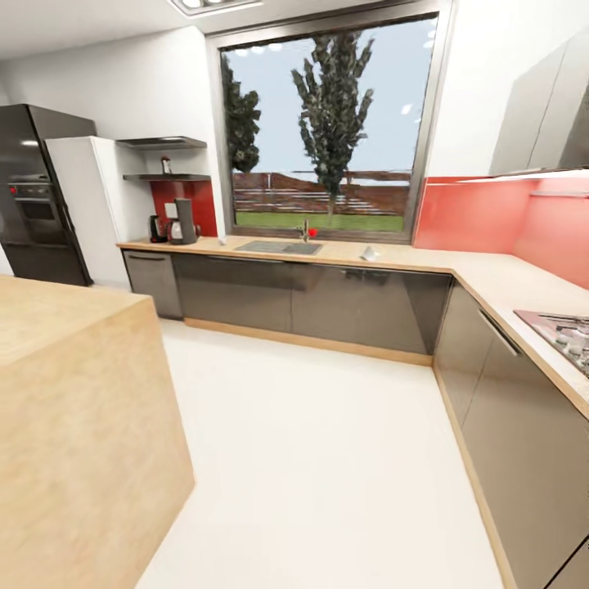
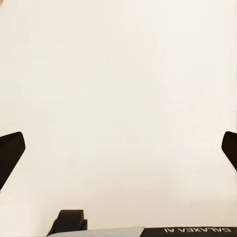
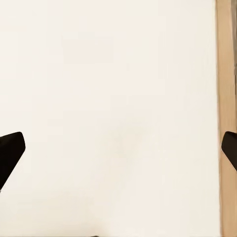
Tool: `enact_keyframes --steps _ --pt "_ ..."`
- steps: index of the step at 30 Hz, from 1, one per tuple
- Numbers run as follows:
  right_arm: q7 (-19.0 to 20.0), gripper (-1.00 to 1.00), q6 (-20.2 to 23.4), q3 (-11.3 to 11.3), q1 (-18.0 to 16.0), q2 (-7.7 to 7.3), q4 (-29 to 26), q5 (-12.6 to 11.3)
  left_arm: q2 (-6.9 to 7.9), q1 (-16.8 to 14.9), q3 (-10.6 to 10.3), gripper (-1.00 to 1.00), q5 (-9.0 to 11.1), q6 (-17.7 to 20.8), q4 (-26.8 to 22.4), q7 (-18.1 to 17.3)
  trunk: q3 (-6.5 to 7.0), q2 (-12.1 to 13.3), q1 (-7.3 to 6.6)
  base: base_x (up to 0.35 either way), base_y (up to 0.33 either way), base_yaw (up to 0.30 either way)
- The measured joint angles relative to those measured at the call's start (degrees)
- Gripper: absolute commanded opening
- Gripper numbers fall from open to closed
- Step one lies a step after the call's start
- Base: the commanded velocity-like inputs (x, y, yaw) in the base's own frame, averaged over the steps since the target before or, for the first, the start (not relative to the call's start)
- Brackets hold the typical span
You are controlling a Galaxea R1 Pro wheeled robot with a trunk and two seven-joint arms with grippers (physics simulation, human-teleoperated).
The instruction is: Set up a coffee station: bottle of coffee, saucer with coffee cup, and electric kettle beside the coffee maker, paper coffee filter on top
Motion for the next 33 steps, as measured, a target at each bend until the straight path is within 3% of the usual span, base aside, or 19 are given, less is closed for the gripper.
enact_keyframes --steps 33 --pt "0.0 1.00 0.0 0.0 0.0 0.08 0.0 0.0 0.00 0.0 0.0 1.00 0.0 0.0 0.0 0.0 0.08 0.0 0.00 0.337 0.000 -0.036"
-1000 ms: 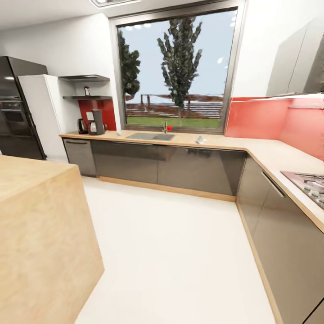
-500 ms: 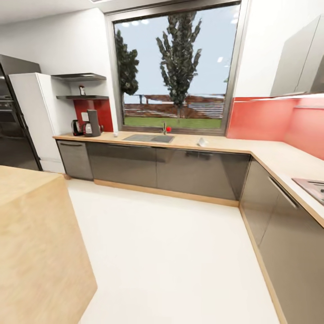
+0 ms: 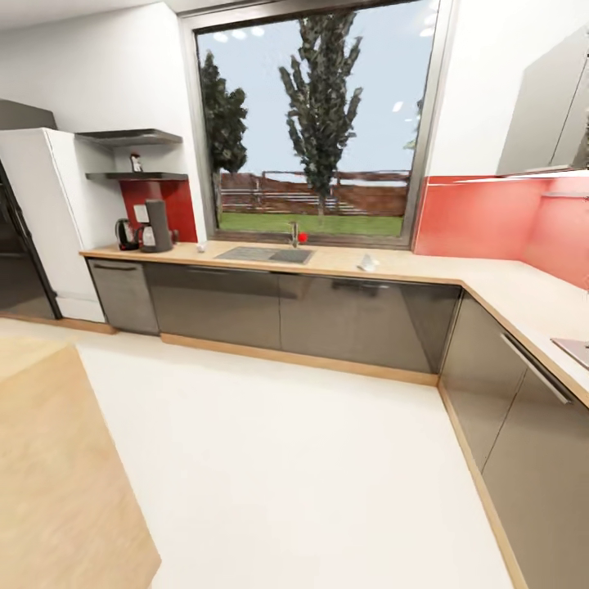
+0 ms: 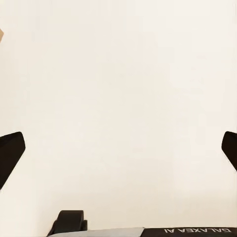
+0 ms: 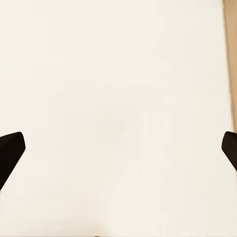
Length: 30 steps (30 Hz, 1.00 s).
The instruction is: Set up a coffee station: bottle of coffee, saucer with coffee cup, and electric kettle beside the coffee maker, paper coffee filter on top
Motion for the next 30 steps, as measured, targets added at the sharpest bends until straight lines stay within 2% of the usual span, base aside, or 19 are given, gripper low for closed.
enact_keyframes --steps 12,30 --pt "0.0 1.00 0.0 0.0 0.0 0.00 0.0 0.0 0.02 0.0 0.1 1.00 0.0 0.0 0.0 0.0 0.00 0.0 0.00 0.337 0.000 -0.229" --pt "0.0 1.00 0.0 0.1 0.1 0.00 0.1 0.1 0.04 0.0 0.1 1.00 0.0 0.0 0.0 0.0 0.00 0.0 0.00 0.337 0.000 -0.023"
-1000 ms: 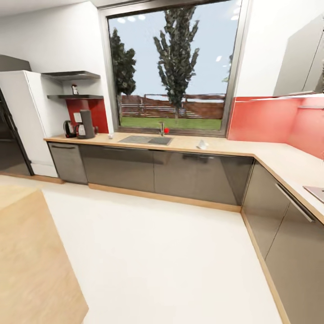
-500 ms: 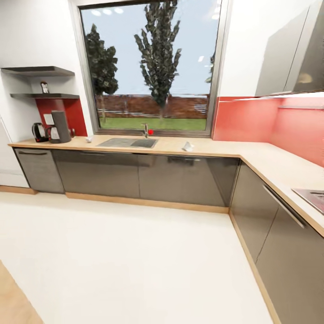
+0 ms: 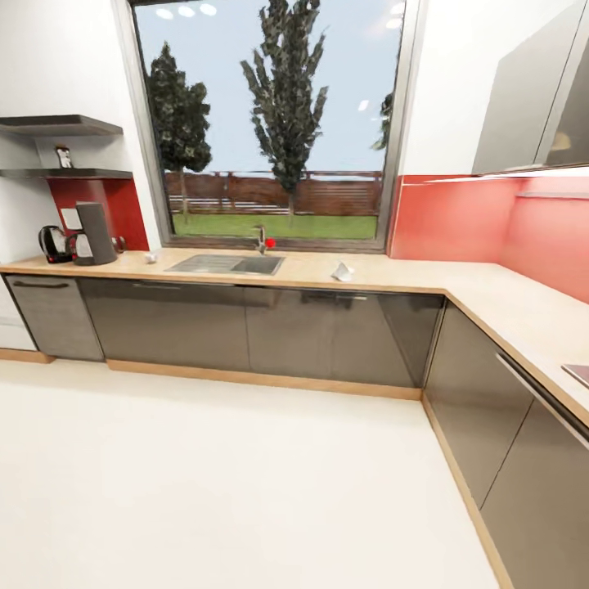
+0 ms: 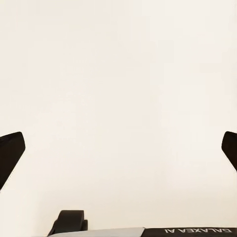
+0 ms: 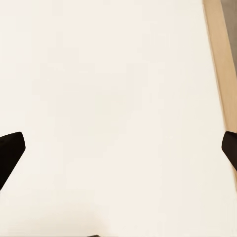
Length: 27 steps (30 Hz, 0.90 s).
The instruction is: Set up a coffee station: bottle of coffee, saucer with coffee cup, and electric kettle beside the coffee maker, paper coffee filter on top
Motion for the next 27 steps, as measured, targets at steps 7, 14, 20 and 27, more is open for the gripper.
enact_keyframes --steps 7,14,20,27 --pt "-0.1 1.00 0.0 0.0 0.0 0.00 0.1 0.0 0.02 0.0 0.0 1.00 0.0 0.0 0.0 0.0 0.00 0.0 0.00 0.338 0.000 0.000" --pt "-0.1 1.00 0.0 0.1 0.0 0.00 0.0 0.0 -0.01 0.0 0.0 1.00 0.0 0.0 0.0 0.0 0.00 0.0 0.00 0.338 0.000 0.000" --pt "-0.1 1.00 0.0 0.1 0.0 0.00 0.0 0.0 0.00 0.0 0.0 1.00 0.0 0.0 0.0 0.0 0.00 0.0 0.00 0.338 0.000 0.000" --pt "-0.1 1.00 0.0 0.1 0.0 0.00 0.1 0.0 0.00 0.0 0.0 1.00 0.0 0.0 0.0 0.0 0.00 0.0 0.00 0.338 0.000 0.000"
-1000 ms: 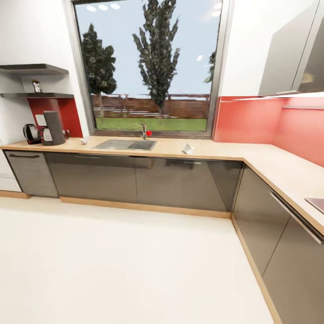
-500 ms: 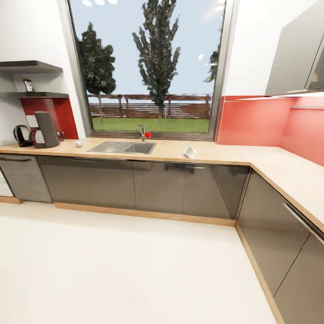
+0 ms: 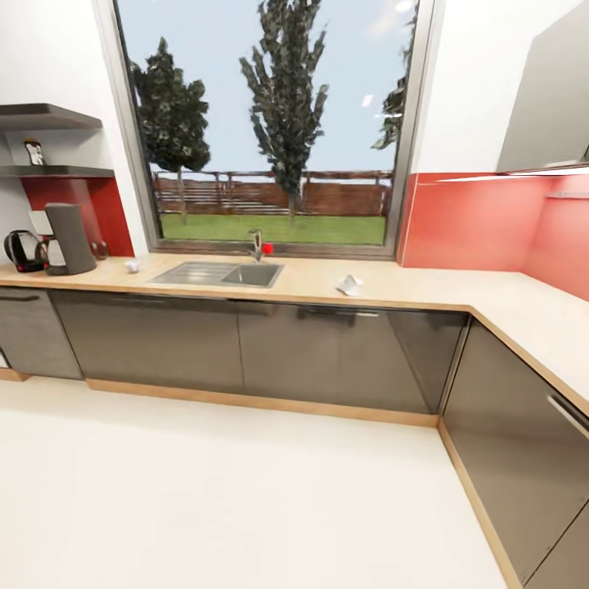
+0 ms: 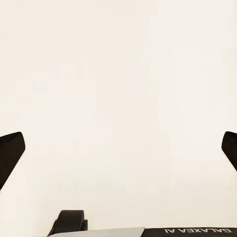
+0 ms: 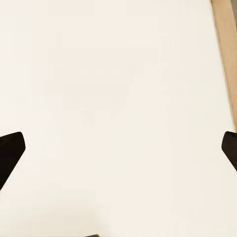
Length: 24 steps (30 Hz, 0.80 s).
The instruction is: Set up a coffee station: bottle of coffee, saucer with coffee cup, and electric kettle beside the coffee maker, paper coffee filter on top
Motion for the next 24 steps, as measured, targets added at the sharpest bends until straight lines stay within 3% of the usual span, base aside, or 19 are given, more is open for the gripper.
enact_keyframes --steps 2,5,8,24 --pt "0.0 1.00 0.0 0.0 0.0 0.00 0.0 0.3 0.01 0.0 0.0 1.00 0.0 0.0 0.0 0.0 0.00 0.0 0.00 0.338 0.000 0.000" --pt "0.1 1.00 0.1 -0.1 0.0 0.04 0.0 3.7 -0.01 0.0 0.0 1.00 0.0 0.0 0.0 0.0 0.00 0.0 0.00 0.338 0.000 0.000" --pt "0.2 1.00 0.0 -0.1 0.0 0.07 0.0 5.0 0.00 0.0 0.0 1.00 0.0 0.0 0.0 0.0 0.00 0.0 0.00 0.338 0.000 0.000" --pt "0.2 1.00 0.0 -0.2 0.0 0.09 0.2 5.8 0.00 0.0 0.0 1.00 0.0 0.0 0.0 0.0 0.00 0.0 0.01 0.316 0.000 0.000"
